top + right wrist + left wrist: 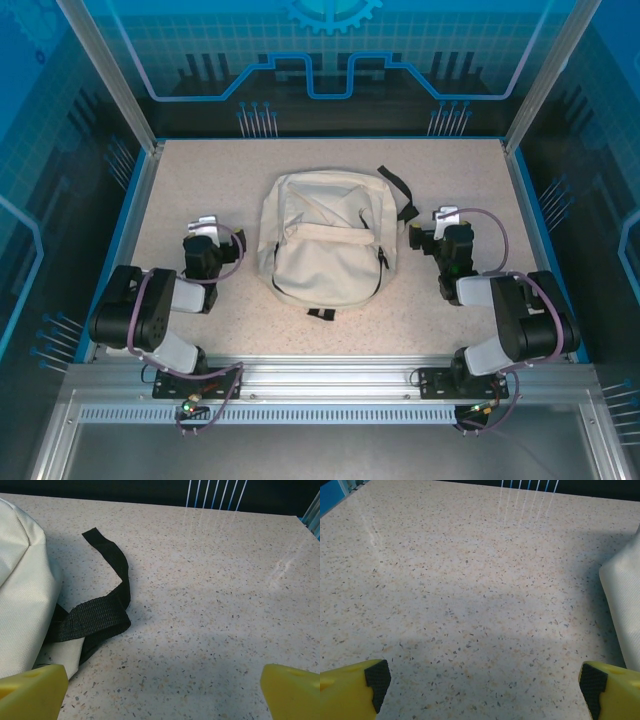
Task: Pack the student bag
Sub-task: Reset both arms
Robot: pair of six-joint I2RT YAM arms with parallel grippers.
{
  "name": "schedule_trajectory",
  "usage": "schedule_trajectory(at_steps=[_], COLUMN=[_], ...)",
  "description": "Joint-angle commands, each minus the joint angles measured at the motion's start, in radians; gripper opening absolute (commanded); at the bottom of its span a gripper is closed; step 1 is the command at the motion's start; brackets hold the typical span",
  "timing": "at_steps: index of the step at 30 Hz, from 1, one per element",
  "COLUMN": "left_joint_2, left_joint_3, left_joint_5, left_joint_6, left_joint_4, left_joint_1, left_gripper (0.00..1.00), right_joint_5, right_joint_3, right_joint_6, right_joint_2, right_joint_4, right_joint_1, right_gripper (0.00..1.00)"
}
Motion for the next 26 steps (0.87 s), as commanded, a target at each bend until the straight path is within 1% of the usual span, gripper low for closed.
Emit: schedule_trajectory(at_steps=[1,6,10,12,14,26], left_joint_2=[0.000,0.001,0.002,0.003,0.000,0.004], left_joint_3=[0.055,0.059,0.072,0.060,0.075,0.074], left_joint_5=[-0.010,-0.016,0.011,0.010,-0.002,0.002], left_joint_6=[0.002,0.008,0.022,0.024,0.019,0.019], left_joint_4=[0.016,0.015,-0.007,0.020,-0.020,-0.007], left_joint_1=[0.009,0.004,0.001,-0.002,-0.001,-0.001], left_gripper=[0.99,0.99,0.99,0.99,0.99,0.99], right_joint_5=[0.023,0.023,0.023,0.023,0.023,0.024], right_joint_3=[0.029,0.030,0.031,0.031,0.030,0.027], right_joint_6=[-0.007,-0.005,-0.005,-0.006,-0.005,-0.006], right_joint_2=[0.016,0.015,0.015,0.015,0.015,0.015], right_joint_4=[0.000,-0.005,-0.003,-0.003,-0.004,0.000], right_joint_1=[-0.007,-0.006,-0.006,-0.007,-0.007,-0.005], right_gripper=[1.00,1.00,1.00,1.00,1.00,1.00])
